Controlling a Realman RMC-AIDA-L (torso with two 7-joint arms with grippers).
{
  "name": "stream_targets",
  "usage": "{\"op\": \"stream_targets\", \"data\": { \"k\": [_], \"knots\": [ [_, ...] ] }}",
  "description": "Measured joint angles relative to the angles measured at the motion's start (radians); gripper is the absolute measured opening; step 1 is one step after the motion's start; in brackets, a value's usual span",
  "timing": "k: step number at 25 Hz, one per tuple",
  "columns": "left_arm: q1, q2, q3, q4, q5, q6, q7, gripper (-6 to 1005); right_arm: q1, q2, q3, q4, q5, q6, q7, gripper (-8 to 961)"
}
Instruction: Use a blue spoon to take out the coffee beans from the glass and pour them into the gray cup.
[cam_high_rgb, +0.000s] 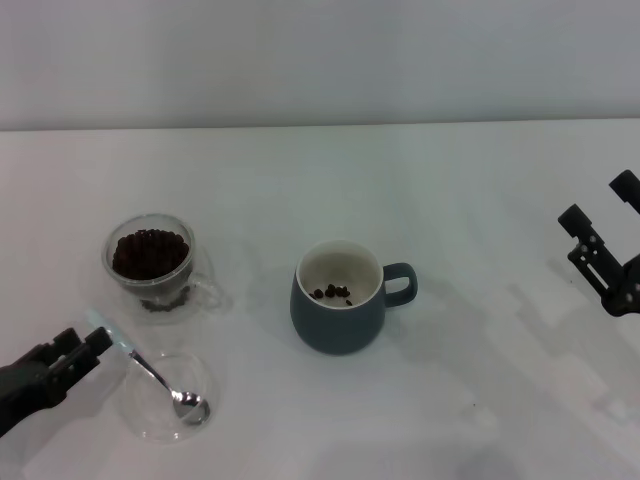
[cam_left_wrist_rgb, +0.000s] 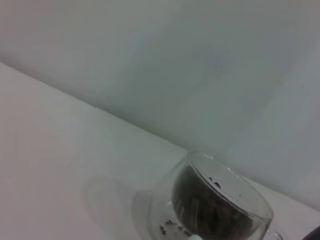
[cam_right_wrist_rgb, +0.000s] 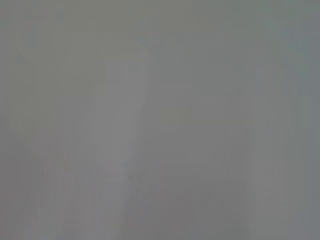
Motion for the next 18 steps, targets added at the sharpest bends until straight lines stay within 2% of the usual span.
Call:
{"op": "stream_targets", "data": {
  "k": [12,18],
  "knots": [
    [0.058,0.010,-0.094,0.031,-0.008,0.017,0.138,619,0.000,0.000,0.000,-0.022,0.000,0.007,-0.001,651],
    [0.089,-0.010,-0.200,0.071,-0.008,0.078,0.286,616,0.002,0.000,-0.006,-0.044,0.001,-0.002,0.000,651]
  ]
}}
